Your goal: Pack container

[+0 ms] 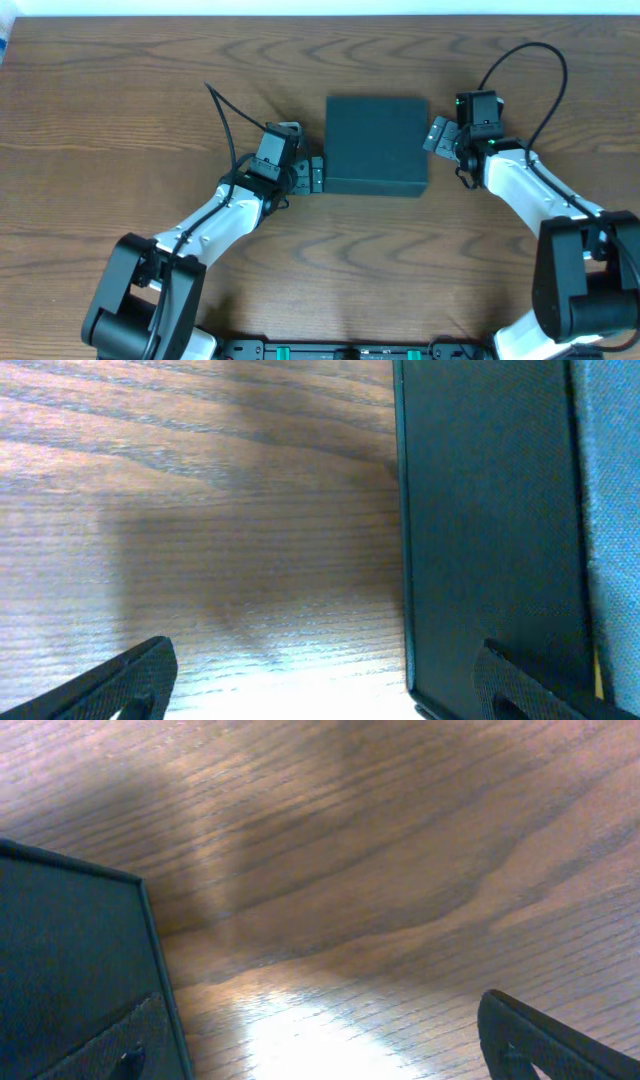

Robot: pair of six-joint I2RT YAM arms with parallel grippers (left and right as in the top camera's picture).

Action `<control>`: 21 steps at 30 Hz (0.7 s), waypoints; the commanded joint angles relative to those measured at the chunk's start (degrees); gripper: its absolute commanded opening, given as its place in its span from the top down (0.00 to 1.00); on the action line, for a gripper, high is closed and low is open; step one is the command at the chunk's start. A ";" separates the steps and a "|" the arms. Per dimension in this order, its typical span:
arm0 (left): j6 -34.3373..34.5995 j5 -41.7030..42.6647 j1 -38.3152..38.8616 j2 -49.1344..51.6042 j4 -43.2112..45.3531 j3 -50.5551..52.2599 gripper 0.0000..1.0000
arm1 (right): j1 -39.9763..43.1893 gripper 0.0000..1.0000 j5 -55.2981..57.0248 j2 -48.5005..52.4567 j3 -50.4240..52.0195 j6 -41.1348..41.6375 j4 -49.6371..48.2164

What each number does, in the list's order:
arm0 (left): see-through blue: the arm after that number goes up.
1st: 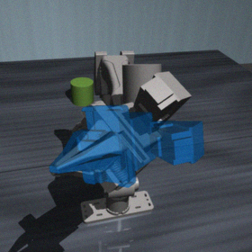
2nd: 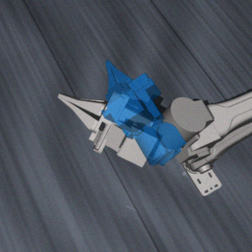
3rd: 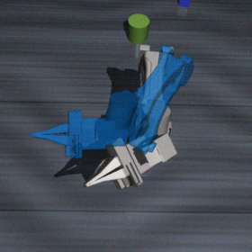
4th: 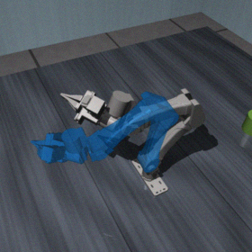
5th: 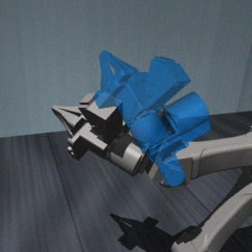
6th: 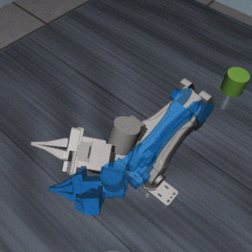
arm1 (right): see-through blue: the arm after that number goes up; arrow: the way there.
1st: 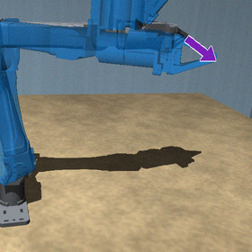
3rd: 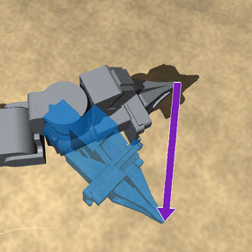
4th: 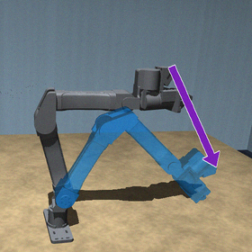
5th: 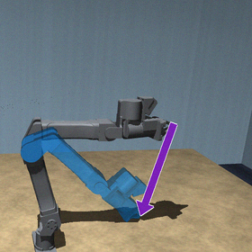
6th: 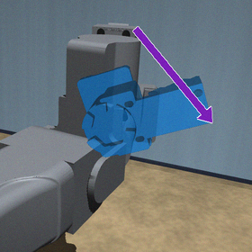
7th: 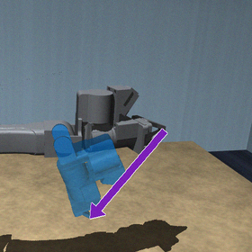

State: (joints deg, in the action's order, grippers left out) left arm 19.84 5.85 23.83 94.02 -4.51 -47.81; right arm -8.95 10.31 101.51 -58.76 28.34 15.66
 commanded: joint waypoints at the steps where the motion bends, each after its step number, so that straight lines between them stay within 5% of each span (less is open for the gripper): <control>1: 1.42 0.96 0.94 -1.81 0.31 -1.11 0.05 | -4.81 0.01 -6.75 0.81 0.31 -0.04 0.70; 21: -0.55 -5.01 0.83 -4.17 -2.36 -1.11 0.04 | -7.63 0.01 -7.61 0.81 0.31 1.86 0.39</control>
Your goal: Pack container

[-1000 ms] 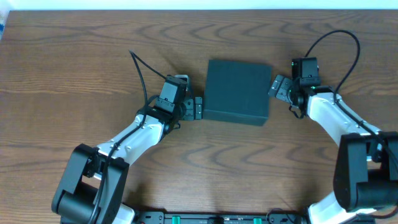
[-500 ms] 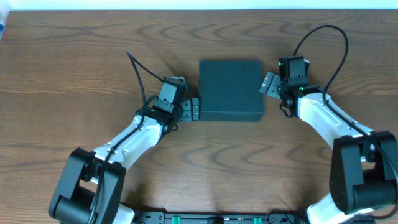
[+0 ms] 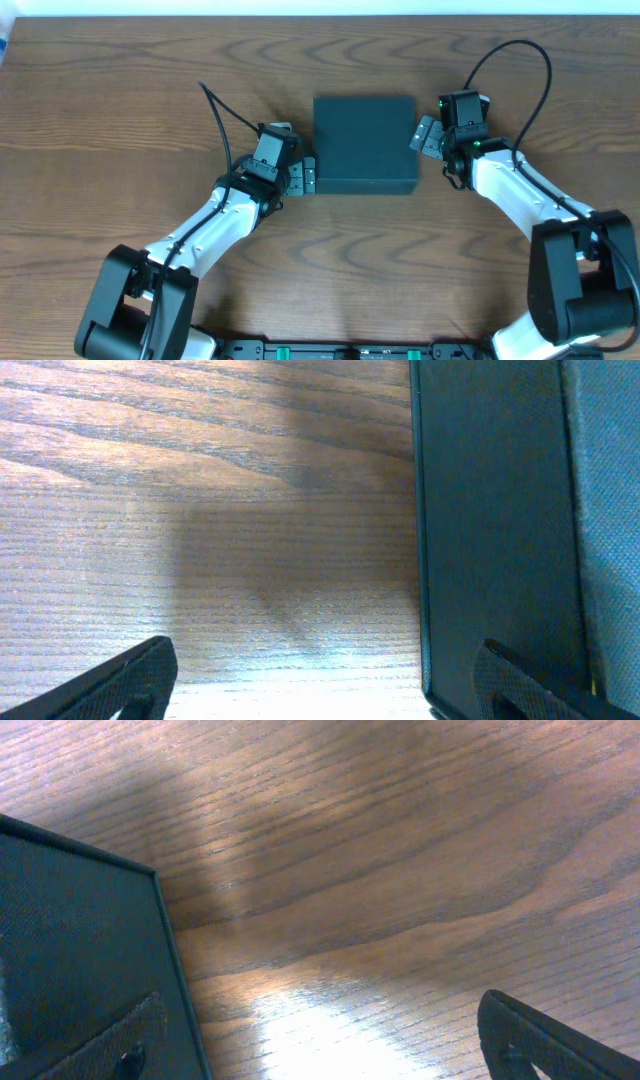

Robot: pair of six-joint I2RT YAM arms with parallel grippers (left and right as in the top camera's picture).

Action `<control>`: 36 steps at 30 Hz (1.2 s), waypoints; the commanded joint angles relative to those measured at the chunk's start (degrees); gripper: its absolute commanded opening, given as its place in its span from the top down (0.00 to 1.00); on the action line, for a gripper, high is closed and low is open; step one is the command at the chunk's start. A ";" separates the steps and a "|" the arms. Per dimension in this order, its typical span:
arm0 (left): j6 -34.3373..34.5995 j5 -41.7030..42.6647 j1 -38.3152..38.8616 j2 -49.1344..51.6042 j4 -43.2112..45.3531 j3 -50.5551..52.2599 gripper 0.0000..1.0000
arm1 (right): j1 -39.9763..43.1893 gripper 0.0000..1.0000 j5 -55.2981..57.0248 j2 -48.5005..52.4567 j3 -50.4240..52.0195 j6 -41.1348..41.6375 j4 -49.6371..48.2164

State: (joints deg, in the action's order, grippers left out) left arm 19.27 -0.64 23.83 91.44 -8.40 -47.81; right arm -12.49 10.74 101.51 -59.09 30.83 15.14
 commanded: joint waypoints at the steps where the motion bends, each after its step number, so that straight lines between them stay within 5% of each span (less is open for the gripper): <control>1: 0.02 1.49 0.83 -1.60 1.53 -1.11 0.04 | -4.09 0.01 -8.02 0.81 0.63 -0.63 0.92; 36: 0.00 0.07 -1.81 -1.60 -0.31 -1.11 0.05 | -8.63 0.01 -10.14 0.81 0.63 0.46 -1.22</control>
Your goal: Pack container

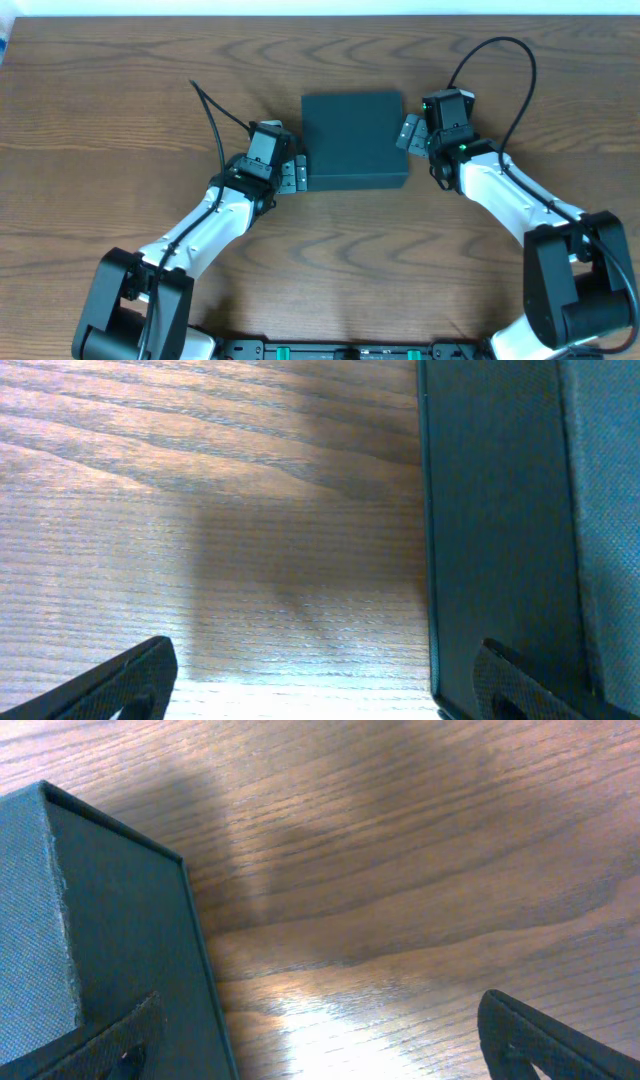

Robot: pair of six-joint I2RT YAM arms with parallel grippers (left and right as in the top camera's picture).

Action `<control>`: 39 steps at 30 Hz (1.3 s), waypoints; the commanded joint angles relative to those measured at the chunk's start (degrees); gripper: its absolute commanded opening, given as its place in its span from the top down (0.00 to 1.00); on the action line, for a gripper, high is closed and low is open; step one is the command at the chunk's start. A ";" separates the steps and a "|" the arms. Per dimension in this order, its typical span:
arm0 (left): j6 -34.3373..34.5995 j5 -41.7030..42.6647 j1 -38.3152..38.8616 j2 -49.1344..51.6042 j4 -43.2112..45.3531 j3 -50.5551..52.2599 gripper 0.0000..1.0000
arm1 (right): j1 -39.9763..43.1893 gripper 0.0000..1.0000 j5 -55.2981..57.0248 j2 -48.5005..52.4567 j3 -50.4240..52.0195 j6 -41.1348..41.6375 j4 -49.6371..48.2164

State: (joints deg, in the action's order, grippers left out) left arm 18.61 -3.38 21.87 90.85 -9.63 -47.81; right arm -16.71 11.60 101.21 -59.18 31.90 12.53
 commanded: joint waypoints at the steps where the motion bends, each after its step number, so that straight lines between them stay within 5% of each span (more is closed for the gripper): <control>1: 0.66 2.80 -0.17 -1.01 0.94 -1.11 0.05 | -4.44 0.01 -10.99 1.11 0.72 -0.63 1.49; 24: -5.60 -0.04 -1.29 -7.82 0.39 -1.11 0.05 | -4.68 0.01 -8.41 -1.46 0.68 0.22 3.37; 39: -7.65 0.46 -1.16 -30.91 -16.28 -1.11 0.04 | -4.70 0.01 -1.92 -29.31 0.68 -6.29 16.48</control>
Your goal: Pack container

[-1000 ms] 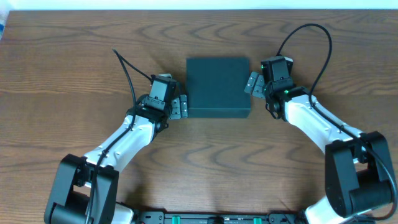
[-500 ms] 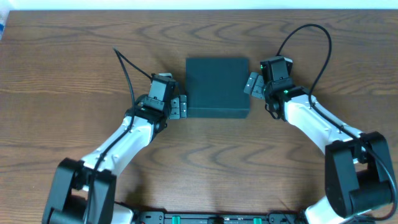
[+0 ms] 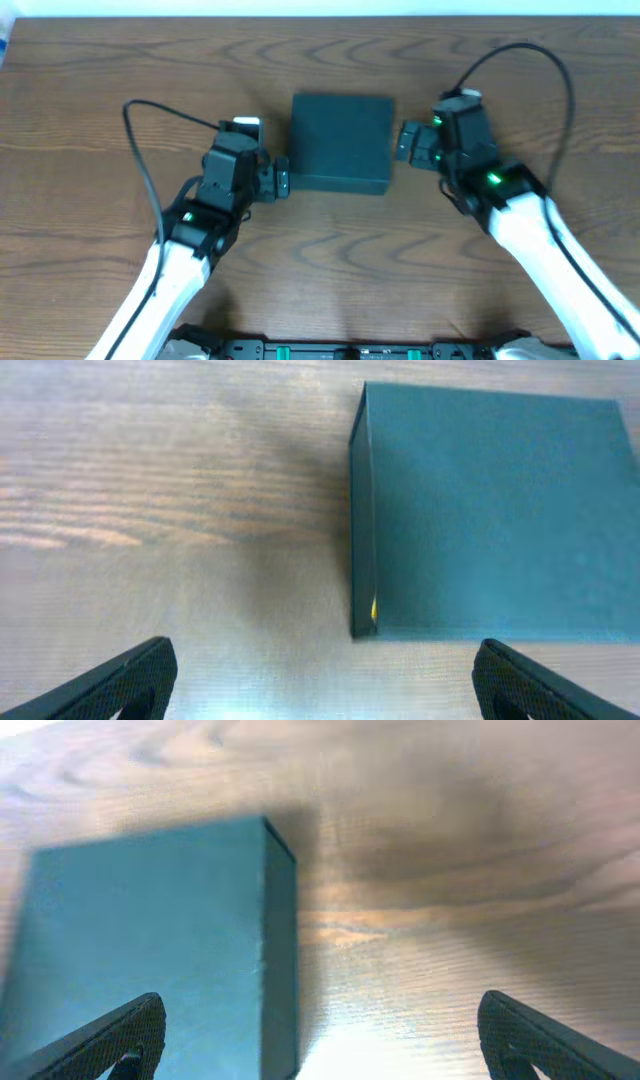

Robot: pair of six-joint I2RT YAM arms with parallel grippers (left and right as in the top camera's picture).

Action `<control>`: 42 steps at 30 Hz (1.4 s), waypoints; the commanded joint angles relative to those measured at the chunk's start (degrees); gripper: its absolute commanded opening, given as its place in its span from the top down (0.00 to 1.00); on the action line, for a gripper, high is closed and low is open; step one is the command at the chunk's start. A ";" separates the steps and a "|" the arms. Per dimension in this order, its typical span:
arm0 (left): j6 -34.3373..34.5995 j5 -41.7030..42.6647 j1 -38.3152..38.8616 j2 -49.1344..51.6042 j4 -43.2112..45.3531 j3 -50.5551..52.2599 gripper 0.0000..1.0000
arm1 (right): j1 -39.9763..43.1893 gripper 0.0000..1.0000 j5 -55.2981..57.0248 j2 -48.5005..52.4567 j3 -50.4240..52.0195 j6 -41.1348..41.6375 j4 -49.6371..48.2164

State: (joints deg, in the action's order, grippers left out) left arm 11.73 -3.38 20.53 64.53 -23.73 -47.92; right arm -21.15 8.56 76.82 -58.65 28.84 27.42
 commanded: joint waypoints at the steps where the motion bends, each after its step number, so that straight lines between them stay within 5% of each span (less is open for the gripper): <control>1: -0.76 0.46 0.17 -6.23 -3.43 -1.01 0.04 | -0.26 0.01 1.14 -7.21 0.15 -3.23 2.80; 15: 1.90 4.98 0.17 -38.99 -28.63 -1.03 0.04 | -0.85 0.01 1.07 -39.95 0.15 -12.20 28.09; 21: 0.09 8.94 0.15 -40.44 -35.28 -1.03 0.04 | -1.77 0.01 0.70 -46.16 0.15 -12.24 36.70; 42: 0.68 8.79 0.15 -40.44 -36.33 -1.03 0.05 | -1.77 0.01 -1.51 -46.45 0.17 -12.20 39.74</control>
State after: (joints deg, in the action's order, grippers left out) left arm 13.06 4.78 20.69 24.27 -59.86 -48.34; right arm -22.00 7.27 30.37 -58.74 17.34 66.94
